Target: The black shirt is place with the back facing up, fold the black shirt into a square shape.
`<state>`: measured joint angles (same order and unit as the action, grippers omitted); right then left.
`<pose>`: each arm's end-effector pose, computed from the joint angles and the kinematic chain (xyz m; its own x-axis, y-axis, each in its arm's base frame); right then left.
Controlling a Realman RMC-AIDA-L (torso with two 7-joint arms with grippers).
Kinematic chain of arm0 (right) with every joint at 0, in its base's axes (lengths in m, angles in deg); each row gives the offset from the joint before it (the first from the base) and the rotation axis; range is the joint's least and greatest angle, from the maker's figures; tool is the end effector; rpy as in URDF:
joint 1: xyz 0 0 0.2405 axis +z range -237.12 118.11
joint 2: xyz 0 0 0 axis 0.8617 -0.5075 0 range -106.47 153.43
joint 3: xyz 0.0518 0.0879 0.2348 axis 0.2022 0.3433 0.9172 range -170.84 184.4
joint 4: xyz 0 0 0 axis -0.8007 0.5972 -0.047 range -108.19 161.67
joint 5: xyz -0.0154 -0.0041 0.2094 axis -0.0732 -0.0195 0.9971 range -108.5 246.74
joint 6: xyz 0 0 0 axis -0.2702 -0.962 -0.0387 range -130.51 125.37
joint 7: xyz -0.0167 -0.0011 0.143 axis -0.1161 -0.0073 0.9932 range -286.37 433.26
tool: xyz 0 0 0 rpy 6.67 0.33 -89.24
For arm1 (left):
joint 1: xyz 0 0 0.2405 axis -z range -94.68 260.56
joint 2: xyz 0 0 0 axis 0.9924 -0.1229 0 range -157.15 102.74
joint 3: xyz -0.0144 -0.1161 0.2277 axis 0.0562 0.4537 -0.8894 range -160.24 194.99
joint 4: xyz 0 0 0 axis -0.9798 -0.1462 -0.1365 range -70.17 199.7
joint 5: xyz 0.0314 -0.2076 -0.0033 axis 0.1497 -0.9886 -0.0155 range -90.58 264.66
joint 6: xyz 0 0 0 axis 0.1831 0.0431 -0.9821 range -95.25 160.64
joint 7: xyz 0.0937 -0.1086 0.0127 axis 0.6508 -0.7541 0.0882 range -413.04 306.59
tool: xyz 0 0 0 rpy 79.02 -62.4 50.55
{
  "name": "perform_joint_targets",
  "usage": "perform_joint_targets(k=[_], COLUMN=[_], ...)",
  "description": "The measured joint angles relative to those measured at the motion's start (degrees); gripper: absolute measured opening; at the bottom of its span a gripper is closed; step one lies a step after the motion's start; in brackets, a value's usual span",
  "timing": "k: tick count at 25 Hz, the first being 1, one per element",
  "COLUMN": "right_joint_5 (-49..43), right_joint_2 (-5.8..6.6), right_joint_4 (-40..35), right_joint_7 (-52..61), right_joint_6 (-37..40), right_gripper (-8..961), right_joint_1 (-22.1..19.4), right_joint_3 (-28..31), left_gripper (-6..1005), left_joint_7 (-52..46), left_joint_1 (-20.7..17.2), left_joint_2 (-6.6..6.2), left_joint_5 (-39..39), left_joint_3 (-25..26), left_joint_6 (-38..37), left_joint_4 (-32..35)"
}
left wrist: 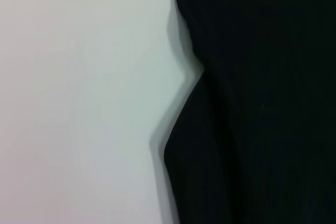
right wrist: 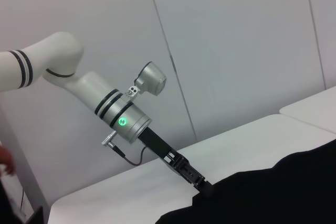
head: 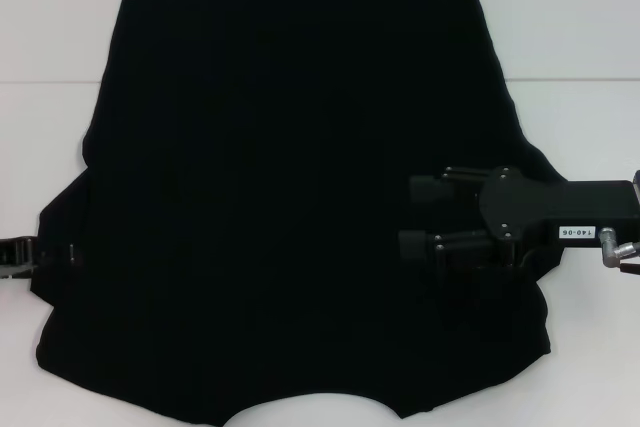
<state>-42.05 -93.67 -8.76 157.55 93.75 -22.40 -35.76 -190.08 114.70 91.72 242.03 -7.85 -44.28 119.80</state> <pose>0.2131 0.3444 0.0039 0.7815 -0.3237 -0.5334 -0.3652 -0.9305 0.0297 -0.3514 0.3438 0.0766 0.1994 0.8798 0.4316 0.9266 -0.0260 -0.3751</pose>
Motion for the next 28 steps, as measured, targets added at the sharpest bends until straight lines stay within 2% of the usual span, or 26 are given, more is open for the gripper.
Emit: perform_joint_targets(k=[6,15,25,28], right_joint_5=[0.0,0.1,0.1,0.1], right_joint_2=[0.0,0.0,0.0,0.0], right_joint_4=[0.0,0.0,0.0,0.0], right_joint_7=[0.0,0.0,0.0,0.0], right_joint_6=[0.0,0.0,-0.1,-0.1], right_gripper=[912,911,911,911], right_joint_1=[0.0,0.0,0.0,0.0], right_joint_3=[0.1,0.8,1.0,1.0], left_gripper=[844,729,291,222], left_joint_7=[0.0,0.5,0.9,1.0], left_joint_1=[0.2,0.3,0.4,0.4], left_joint_2=[0.0,0.0,-0.08,-0.06], left_joint_5=[1.1,1.1,1.1,1.1], left_joint_3=[-0.4,-0.8,-1.1,-1.1], left_joint_6=[0.1,0.5,1.2,1.3], left_joint_4=[-0.3,-0.3,-0.3,-0.3])
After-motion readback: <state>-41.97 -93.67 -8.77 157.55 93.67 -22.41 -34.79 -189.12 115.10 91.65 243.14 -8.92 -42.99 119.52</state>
